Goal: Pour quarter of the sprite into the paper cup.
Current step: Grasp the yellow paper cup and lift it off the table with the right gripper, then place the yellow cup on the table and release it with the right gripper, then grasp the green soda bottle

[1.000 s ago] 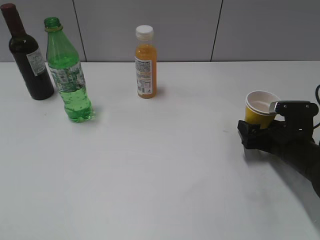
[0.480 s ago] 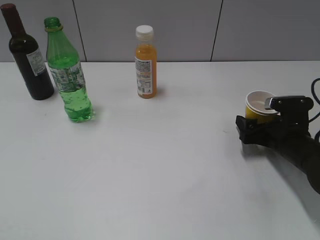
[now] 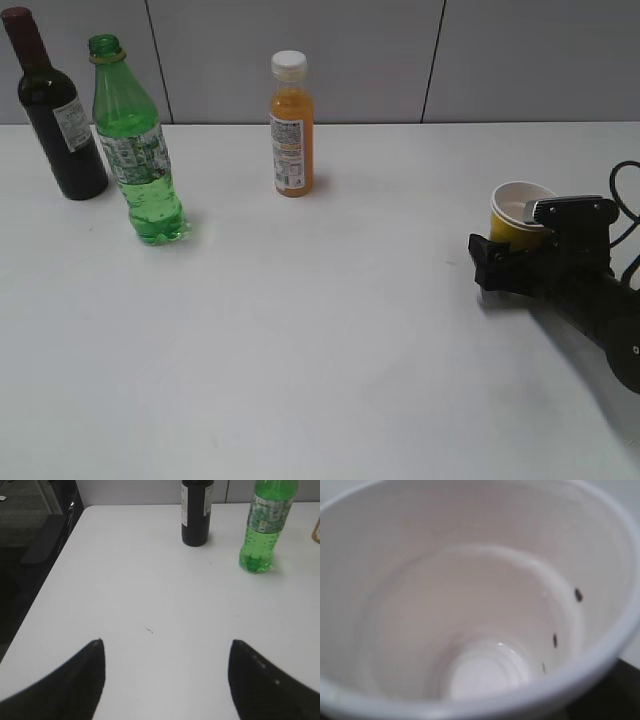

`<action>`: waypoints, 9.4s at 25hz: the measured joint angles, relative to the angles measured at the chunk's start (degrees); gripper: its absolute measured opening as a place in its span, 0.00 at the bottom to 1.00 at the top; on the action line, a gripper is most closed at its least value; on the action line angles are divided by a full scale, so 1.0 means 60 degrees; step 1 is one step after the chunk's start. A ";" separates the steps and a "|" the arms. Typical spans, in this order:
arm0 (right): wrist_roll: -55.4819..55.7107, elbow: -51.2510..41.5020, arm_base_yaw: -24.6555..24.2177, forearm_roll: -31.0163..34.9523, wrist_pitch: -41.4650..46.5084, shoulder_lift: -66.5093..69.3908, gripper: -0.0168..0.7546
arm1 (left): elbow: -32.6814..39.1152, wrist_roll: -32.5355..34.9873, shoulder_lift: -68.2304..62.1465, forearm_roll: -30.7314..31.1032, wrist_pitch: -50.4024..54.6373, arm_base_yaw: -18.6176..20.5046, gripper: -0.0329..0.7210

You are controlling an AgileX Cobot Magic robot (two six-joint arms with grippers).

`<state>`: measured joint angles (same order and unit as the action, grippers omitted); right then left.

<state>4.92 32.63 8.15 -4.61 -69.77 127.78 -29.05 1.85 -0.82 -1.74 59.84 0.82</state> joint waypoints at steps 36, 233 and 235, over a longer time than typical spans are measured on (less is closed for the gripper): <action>-0.0494 -0.0566 0.0000 -0.0339 -0.0074 -0.0326 0.60 | 0.0000 0.0000 0.0000 0.0000 0.0000 0.0000 0.82; -0.1707 -0.1488 -0.1169 0.1466 2.0602 -2.0958 0.79 | 0.0000 0.0000 0.0000 0.0000 0.0000 0.0000 0.82; -0.1704 -0.1488 -0.1169 0.1466 2.0613 -2.1270 0.79 | 0.0000 0.0000 0.0000 0.0000 0.0000 0.0000 0.82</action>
<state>-5.30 23.71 1.14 4.18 53.91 0.16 -29.05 1.85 -0.82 -1.74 59.84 0.82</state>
